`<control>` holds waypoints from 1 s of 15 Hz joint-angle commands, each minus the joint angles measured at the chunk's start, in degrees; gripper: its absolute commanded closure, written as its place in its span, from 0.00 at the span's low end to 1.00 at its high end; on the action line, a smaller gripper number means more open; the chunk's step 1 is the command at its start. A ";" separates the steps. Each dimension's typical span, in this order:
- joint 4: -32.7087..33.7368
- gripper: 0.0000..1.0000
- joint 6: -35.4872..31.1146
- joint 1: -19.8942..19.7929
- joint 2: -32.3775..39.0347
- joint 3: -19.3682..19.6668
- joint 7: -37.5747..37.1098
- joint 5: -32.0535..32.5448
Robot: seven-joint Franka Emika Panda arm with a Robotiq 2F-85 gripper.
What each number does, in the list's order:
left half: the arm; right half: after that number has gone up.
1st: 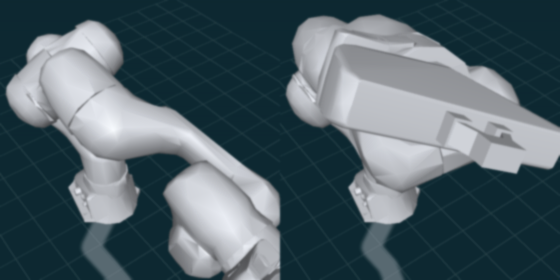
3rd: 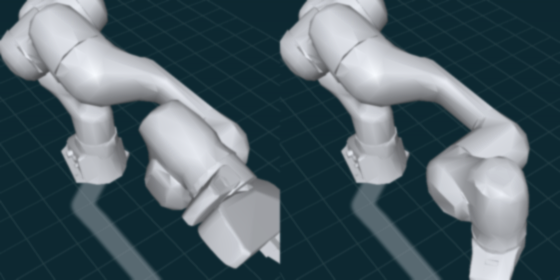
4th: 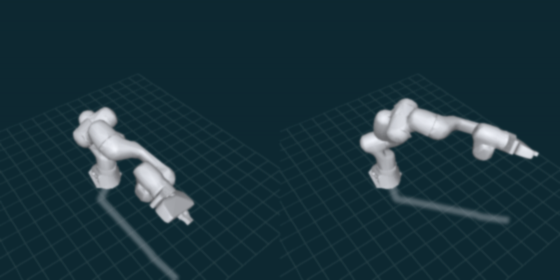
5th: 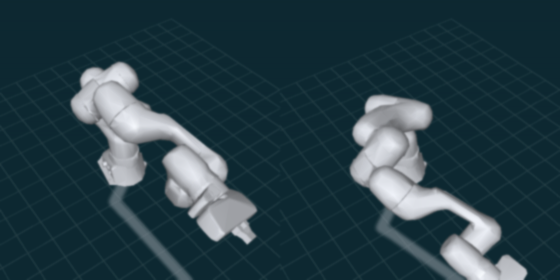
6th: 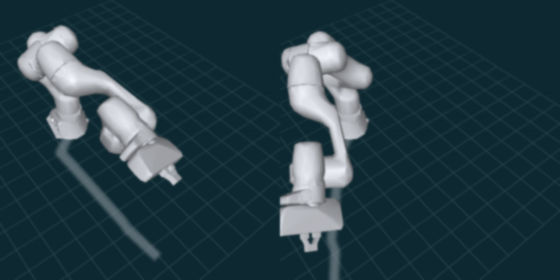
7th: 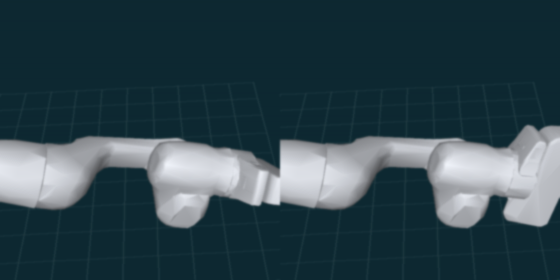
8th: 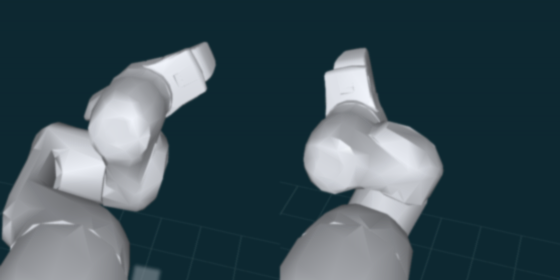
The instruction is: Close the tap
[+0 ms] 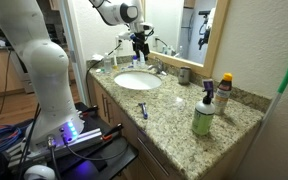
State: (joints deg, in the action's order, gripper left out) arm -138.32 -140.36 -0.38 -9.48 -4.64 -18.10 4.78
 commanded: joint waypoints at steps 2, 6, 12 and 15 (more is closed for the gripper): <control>11.73 0.00 -4.29 1.60 13.78 -0.09 -2.16 -4.64; 13.45 0.00 -3.63 2.74 14.27 0.68 -1.93 -7.67; 14.81 0.00 -7.12 3.58 19.20 1.36 -6.75 -2.34; 21.58 0.00 -11.20 5.03 25.45 2.08 -10.43 -1.67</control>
State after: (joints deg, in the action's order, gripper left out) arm -123.89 -148.57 2.60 9.15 -4.12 -25.53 2.21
